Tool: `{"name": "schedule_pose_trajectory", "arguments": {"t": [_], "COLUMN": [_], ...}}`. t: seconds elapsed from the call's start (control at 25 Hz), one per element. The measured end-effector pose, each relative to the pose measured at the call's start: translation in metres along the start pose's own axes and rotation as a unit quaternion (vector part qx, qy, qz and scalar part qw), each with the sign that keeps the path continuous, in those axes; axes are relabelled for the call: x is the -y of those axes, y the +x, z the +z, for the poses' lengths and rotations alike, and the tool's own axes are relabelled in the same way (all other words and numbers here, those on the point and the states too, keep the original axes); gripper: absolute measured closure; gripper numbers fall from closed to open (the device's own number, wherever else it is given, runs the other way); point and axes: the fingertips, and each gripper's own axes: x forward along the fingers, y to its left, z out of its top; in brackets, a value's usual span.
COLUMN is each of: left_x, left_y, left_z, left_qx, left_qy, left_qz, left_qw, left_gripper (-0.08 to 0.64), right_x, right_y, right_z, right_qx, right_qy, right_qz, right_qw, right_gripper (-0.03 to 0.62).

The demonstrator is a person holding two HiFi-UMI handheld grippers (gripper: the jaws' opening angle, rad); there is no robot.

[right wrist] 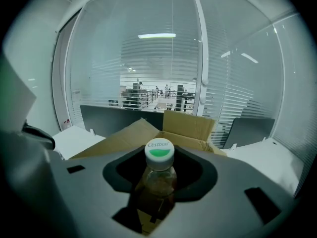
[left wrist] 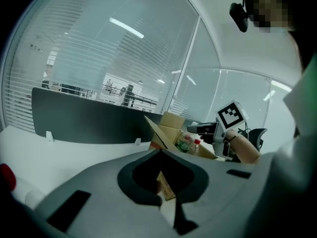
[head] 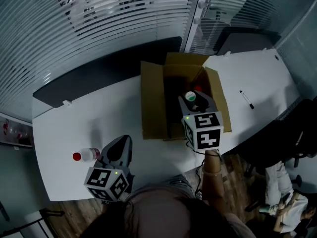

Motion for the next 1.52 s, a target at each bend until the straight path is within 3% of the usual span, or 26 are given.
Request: {"name": "schedule_pose_trajectory", "arguments": {"t": [0.52,0.92,1.52], "left_x": [0.013,0.019,0.023], "left_y": [-0.036,-0.059,-0.096], "left_z": [-0.005,-0.010,-0.020], "left_qx": [0.005,0.008,0.012], "left_qy": [0.014,0.024,0.046], "left_qz": [-0.022,-0.048,-0.085], "left_qw": [0.9996,0.9985,0.9952], "left_gripper": [0.552,0.552,0.552], "right_x": [-0.010,-0.020,-0.052], "right_y": [-0.065,-0.127,-0.197], "right_z": [0.025,0.049,0.050], "right_qx": [0.059,0.127,0.169], "right_qy": [-0.007,-0.006,-0.001], "right_qz": [-0.028,-0.066,-0.102], "right_qw": [0.998,0.990,0.980], "right_gripper": [0.411,0.413,0.413]}}
